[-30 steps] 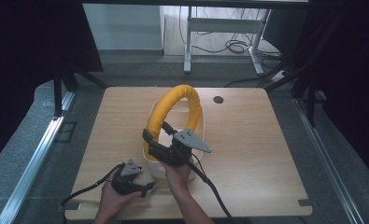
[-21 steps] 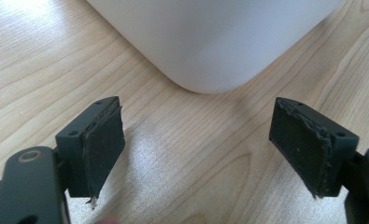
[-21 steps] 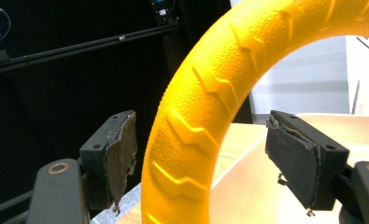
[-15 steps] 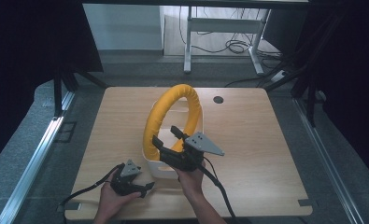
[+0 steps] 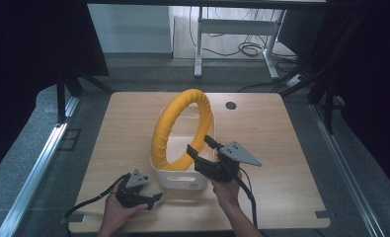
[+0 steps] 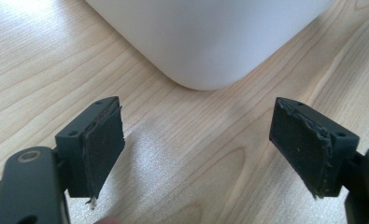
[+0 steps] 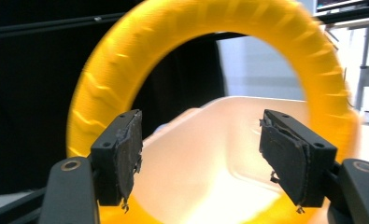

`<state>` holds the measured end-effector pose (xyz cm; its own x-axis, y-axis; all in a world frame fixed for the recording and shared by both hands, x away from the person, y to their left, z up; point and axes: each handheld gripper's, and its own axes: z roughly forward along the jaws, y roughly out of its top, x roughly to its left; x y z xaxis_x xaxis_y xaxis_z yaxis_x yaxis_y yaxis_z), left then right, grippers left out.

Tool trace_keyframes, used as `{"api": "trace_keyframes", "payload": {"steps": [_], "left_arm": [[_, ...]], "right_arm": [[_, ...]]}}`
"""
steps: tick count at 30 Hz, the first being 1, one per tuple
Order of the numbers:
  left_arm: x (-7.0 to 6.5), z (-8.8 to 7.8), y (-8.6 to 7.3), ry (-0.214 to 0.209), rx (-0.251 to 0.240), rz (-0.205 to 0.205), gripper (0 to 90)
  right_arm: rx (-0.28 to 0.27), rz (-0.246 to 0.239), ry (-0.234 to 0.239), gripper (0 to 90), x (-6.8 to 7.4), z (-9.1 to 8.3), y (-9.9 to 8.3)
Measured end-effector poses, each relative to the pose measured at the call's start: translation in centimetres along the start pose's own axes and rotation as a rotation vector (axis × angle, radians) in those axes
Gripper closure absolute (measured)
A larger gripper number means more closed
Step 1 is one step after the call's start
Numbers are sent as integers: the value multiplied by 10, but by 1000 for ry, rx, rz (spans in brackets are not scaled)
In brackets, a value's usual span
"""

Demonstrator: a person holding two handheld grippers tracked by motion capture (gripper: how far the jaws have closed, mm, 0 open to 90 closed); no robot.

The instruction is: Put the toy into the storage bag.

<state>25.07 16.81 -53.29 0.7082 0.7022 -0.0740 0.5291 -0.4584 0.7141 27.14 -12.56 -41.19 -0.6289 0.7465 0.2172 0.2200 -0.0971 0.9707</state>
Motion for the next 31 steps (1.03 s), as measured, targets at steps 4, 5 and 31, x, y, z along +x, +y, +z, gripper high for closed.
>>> {"api": "trace_keyframes", "payload": {"steps": [4, 5, 31], "left_arm": [[0, 1, 0, 1, 2, -2, 179], [0, 1, 0, 1, 2, -3, 179], [0, 2, 0, 6, 2, 4, 179]], "right_arm": [[6, -25, -34, 328, -20, -14, -2], [11, -30, -42, 331, -25, -18, -3], [94, -74, -134, 361, -98, -52, -35]]}}
